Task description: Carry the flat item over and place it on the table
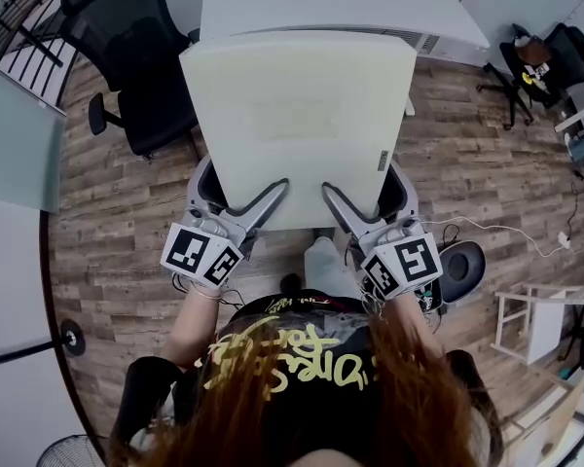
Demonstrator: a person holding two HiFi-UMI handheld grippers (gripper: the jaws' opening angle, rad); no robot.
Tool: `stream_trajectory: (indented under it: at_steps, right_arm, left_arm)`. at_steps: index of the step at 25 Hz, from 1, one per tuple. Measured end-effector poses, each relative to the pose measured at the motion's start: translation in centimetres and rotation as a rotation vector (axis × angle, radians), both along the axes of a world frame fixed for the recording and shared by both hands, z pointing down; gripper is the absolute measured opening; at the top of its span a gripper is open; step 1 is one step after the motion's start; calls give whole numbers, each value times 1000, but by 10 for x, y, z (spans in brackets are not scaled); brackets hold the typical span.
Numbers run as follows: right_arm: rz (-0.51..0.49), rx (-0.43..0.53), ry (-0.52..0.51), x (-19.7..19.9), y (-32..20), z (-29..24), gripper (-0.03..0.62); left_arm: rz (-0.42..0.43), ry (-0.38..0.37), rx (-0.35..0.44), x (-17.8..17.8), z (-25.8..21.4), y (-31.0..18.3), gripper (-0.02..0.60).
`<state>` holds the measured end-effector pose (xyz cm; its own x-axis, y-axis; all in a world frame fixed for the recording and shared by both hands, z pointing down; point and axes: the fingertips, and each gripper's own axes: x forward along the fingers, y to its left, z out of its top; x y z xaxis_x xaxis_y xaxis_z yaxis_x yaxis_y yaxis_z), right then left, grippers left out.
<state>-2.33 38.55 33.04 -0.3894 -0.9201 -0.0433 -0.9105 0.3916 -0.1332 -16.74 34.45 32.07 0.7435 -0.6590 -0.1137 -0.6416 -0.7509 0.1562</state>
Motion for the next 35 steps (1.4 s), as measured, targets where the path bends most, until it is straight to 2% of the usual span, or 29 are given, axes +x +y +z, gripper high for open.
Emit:
stream_trajectory:
  at_steps: [24,31,35]
  right_arm:
    - [-63,23,9,104,-225,-14,434]
    - [-84,10,0,127,-263,-9,434]
    - [-83,13,0,126,-272,-9,434]
  left_arm:
    - [-64,6,27,102,-13,-216,499]
    - [-84,-10,34,124,-11,-250,499]
    - [-81,-8,30,123,-11,-260,499]
